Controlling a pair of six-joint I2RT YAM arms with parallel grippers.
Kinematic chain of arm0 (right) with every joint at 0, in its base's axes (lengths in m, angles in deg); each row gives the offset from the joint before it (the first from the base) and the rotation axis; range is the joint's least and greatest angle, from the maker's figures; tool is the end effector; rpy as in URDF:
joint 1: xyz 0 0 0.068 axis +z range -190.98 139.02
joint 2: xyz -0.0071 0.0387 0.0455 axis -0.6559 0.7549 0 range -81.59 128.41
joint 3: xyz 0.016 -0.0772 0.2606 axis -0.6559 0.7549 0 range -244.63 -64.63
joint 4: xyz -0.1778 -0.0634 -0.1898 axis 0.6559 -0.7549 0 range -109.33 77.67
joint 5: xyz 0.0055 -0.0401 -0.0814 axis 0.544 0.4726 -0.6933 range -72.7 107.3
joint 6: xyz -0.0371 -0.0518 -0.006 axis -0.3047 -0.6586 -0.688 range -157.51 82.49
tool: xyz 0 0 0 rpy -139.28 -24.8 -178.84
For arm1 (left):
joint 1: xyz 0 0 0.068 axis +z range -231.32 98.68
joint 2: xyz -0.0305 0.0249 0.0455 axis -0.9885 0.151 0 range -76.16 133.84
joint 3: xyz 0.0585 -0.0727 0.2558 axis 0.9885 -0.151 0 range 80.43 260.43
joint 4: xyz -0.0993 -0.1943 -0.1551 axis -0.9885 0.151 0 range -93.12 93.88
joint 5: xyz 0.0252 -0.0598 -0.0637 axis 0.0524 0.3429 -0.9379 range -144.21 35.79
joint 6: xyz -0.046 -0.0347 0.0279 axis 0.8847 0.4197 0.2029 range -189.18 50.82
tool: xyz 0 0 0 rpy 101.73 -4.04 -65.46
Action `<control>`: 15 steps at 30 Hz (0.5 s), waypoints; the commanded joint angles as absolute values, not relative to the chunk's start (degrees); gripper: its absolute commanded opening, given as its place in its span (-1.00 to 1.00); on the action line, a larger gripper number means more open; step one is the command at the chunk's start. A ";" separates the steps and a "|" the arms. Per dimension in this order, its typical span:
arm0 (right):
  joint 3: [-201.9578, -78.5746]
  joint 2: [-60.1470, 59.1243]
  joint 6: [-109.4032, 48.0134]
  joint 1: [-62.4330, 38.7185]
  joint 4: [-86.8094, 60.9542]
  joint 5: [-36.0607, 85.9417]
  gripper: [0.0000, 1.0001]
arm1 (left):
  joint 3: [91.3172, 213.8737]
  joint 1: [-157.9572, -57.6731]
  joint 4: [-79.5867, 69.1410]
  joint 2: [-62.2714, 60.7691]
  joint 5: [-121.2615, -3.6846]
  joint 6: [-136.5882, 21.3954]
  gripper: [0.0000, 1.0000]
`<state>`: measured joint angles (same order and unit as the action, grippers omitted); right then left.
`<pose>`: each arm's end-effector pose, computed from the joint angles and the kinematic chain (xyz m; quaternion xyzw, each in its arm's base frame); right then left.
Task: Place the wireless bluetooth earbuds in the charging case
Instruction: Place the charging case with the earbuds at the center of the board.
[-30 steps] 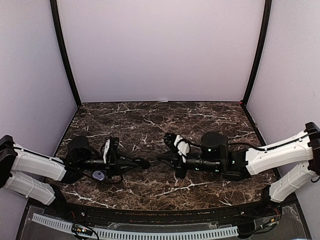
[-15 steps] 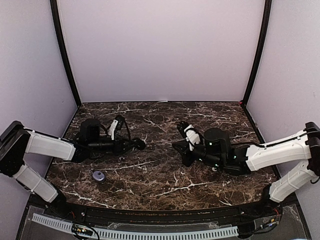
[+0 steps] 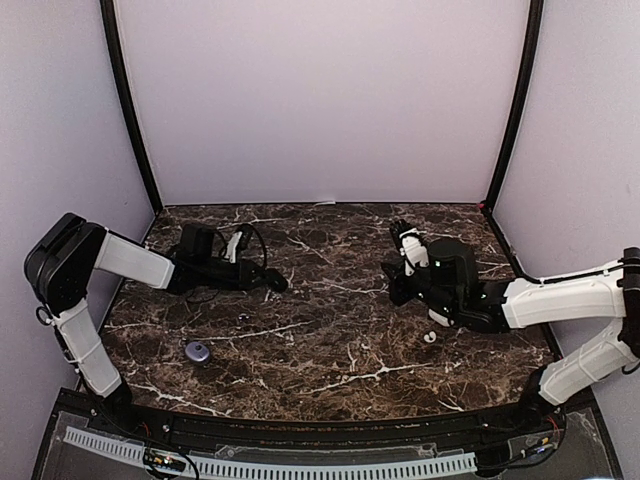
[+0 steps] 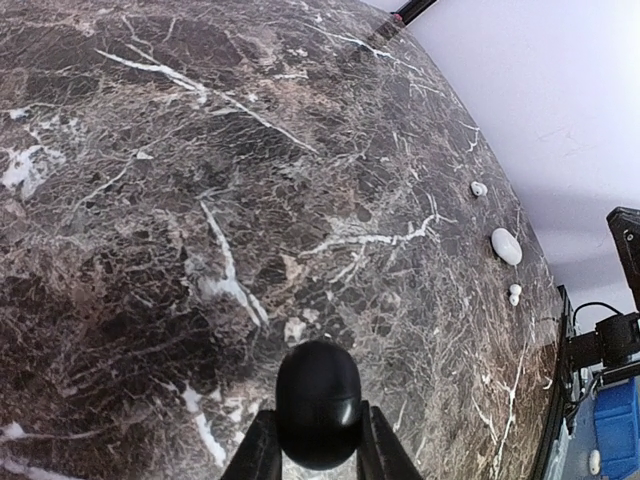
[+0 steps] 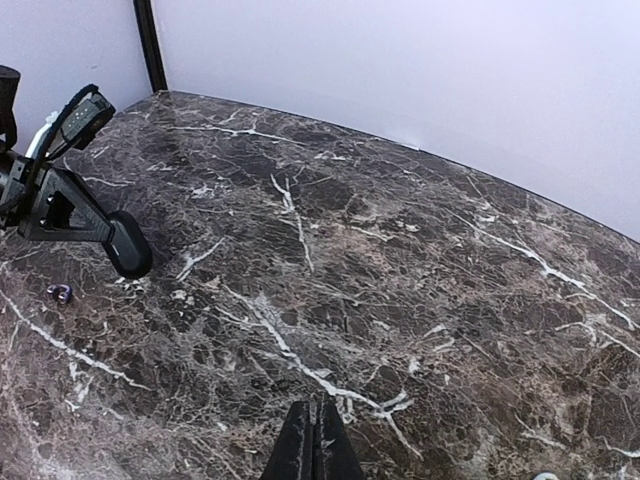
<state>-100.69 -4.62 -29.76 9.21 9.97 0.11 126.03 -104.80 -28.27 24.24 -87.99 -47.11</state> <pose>0.2066 0.2250 0.2119 -0.2094 0.7801 0.1733 0.5635 0.3209 -0.1695 0.1447 0.1563 0.8253 -0.4177 0.3463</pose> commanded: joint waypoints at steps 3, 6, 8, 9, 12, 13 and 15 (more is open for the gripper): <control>-103.36 -4.24 -32.42 7.75 8.24 -1.39 -1.00 | 134.29 -101.08 -21.12 29.62 -91.95 -47.18 -1.00; -102.75 -3.90 -32.68 7.64 9.61 -2.97 -1.00 | 137.28 -99.58 -19.07 32.56 -92.57 -47.24 -1.00; -101.26 -3.90 -32.79 7.53 11.84 -2.82 -1.00 | 138.71 -98.67 -18.24 33.93 -92.93 -47.29 -1.00; -100.41 -3.78 -33.14 7.59 13.70 -2.80 -1.00 | 139.42 -98.02 -17.93 34.45 -93.04 -47.29 -1.00; -98.06 -3.30 -33.95 7.57 16.64 -3.49 -1.00 | 140.99 -96.50 -16.98 35.71 -93.01 -47.24 -0.98; -97.52 -3.20 -34.18 7.59 17.39 -3.91 -1.00 | 141.32 -95.97 -16.74 36.19 -93.04 -47.14 -0.95; -96.39 -3.11 -34.34 7.56 19.02 -4.71 -1.00 | 141.87 -94.94 -16.55 36.86 -92.76 -46.65 -0.90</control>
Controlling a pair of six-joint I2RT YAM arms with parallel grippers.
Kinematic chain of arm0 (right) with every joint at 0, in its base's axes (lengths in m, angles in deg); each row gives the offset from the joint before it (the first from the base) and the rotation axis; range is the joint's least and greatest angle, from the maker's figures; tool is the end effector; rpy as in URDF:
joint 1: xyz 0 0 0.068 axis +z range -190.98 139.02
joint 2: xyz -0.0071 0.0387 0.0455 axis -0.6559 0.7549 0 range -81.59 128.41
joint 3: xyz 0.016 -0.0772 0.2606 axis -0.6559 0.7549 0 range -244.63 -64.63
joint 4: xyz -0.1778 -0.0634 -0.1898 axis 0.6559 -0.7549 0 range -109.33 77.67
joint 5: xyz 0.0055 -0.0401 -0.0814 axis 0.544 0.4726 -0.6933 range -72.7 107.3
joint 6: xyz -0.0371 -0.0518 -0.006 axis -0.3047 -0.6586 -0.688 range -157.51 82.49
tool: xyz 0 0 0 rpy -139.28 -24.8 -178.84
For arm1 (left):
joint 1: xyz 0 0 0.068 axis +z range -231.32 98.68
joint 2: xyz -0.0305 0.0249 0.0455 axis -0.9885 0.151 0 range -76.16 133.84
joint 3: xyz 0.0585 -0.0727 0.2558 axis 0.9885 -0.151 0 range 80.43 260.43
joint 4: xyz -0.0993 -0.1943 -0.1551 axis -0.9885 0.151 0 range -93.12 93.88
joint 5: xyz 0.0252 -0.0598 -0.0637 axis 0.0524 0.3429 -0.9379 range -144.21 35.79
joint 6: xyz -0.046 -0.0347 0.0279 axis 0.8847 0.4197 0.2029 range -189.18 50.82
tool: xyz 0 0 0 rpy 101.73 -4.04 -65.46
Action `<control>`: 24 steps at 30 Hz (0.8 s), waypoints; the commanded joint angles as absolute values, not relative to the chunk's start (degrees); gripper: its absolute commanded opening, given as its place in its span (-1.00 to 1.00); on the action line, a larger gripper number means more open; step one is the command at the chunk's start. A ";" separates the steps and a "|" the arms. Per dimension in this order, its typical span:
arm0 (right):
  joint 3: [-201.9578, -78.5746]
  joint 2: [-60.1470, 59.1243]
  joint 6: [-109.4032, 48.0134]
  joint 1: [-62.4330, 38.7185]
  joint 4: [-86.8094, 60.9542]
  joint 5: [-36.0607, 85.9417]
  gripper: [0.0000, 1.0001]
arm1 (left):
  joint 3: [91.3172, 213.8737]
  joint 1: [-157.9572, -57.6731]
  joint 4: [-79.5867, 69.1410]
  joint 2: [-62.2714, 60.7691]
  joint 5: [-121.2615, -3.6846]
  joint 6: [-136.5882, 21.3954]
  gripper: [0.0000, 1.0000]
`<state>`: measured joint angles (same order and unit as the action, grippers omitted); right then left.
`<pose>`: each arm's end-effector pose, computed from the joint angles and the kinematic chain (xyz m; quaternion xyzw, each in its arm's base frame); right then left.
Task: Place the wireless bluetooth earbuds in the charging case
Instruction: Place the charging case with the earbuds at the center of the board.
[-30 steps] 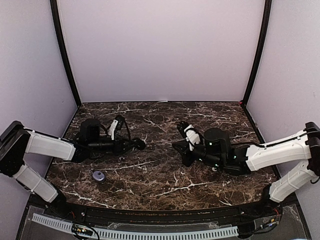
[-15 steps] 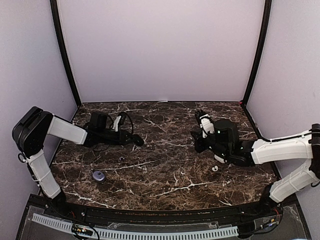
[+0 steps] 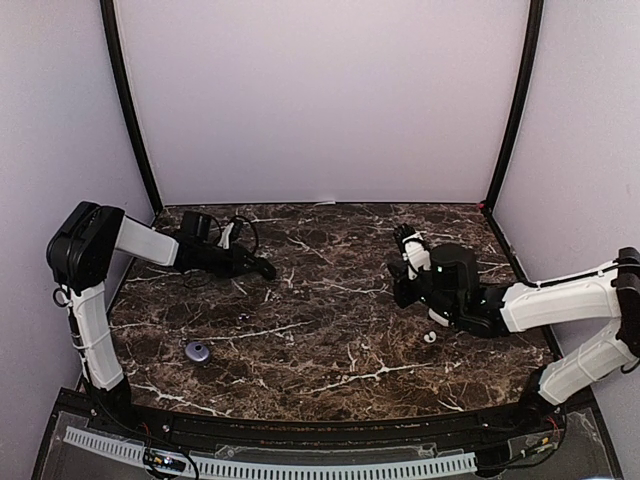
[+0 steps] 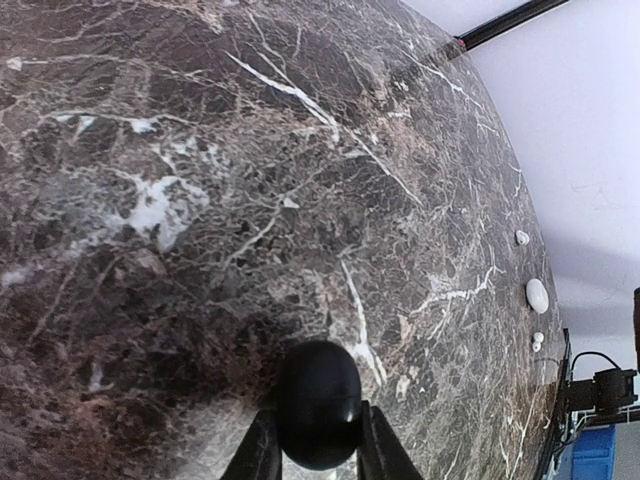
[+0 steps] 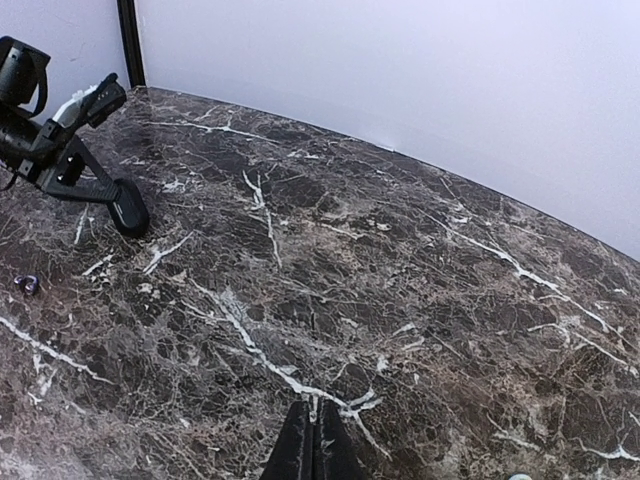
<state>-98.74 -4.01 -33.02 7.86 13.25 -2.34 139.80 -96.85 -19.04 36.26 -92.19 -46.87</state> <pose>0.2114 0.2165 0.2041 -0.2077 0.7756 0.1371 0.5801 0.3868 -0.1392 0.1239 0.0946 0.8538 -0.4121 0.3038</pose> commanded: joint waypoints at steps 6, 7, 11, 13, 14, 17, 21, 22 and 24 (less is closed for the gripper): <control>-94.47 -1.40 -34.52 7.61 22.29 -5.50 -1.00 | 142.90 -93.82 -16.24 38.81 -93.31 -46.32 -0.84; -94.62 -1.09 -34.50 7.56 22.27 -5.40 -1.00 | 142.98 -93.66 -16.01 38.93 -93.12 -46.39 -0.80; -95.07 -0.65 -34.93 7.60 21.96 -5.06 -1.00 | 142.52 -93.44 -14.94 38.21 -91.87 -46.92 0.04; -94.93 -0.66 -35.04 7.58 22.10 -4.92 -1.00 | 140.98 -93.42 -15.33 36.52 -89.97 -47.07 0.72; -94.87 -0.84 -35.12 7.60 22.15 -4.92 -1.00 | 140.11 -93.41 -15.52 35.42 -88.77 -47.18 0.90; -94.49 -1.35 -35.19 7.58 22.27 -5.01 -1.00 | 137.39 -93.31 -15.00 31.30 -84.99 -47.67 0.98; -93.78 -1.94 -35.31 7.60 23.00 -5.29 -1.00 | 131.36 -93.35 -14.72 22.96 -79.42 -47.69 0.98; -93.62 -1.96 -35.38 7.57 23.23 -5.38 -1.00 | 129.62 -93.31 -14.68 19.69 -77.94 -47.73 0.98; -93.29 -1.96 -35.32 7.59 23.46 -5.67 -1.00 | 126.21 -93.34 -13.97 14.04 -75.30 -48.16 0.98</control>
<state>-94.35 -1.04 -34.90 7.86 20.09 -4.52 131.17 -93.68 -15.79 25.20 -82.13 -46.81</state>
